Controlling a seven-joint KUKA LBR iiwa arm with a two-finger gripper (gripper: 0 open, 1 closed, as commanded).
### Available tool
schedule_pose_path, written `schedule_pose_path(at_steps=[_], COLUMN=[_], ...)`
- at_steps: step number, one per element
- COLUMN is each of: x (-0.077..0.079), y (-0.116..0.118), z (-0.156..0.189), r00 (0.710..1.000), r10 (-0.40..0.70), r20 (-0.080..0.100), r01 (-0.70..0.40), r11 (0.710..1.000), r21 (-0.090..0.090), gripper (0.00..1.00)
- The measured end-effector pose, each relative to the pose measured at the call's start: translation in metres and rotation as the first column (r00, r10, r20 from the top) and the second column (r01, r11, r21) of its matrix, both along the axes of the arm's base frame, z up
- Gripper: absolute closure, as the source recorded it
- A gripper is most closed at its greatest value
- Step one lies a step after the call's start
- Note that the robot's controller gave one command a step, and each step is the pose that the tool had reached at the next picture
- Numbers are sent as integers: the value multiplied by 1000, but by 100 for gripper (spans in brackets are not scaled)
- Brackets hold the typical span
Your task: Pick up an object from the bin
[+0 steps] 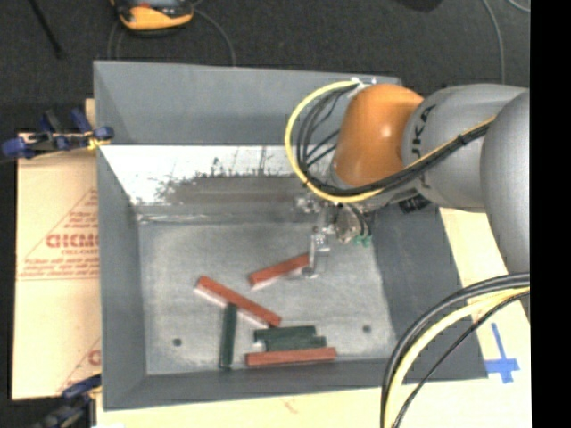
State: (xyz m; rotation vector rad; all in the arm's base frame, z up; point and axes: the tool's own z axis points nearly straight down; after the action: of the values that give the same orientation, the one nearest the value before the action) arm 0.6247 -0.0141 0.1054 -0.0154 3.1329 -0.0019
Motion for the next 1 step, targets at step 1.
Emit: schedule_pose_path(at_steps=[1], x=[-6], y=[4], z=[-13], r00=[1000], r10=[27], r20=[-9], r01=[-27], r11=[1000], r21=[0], gripper=[0])
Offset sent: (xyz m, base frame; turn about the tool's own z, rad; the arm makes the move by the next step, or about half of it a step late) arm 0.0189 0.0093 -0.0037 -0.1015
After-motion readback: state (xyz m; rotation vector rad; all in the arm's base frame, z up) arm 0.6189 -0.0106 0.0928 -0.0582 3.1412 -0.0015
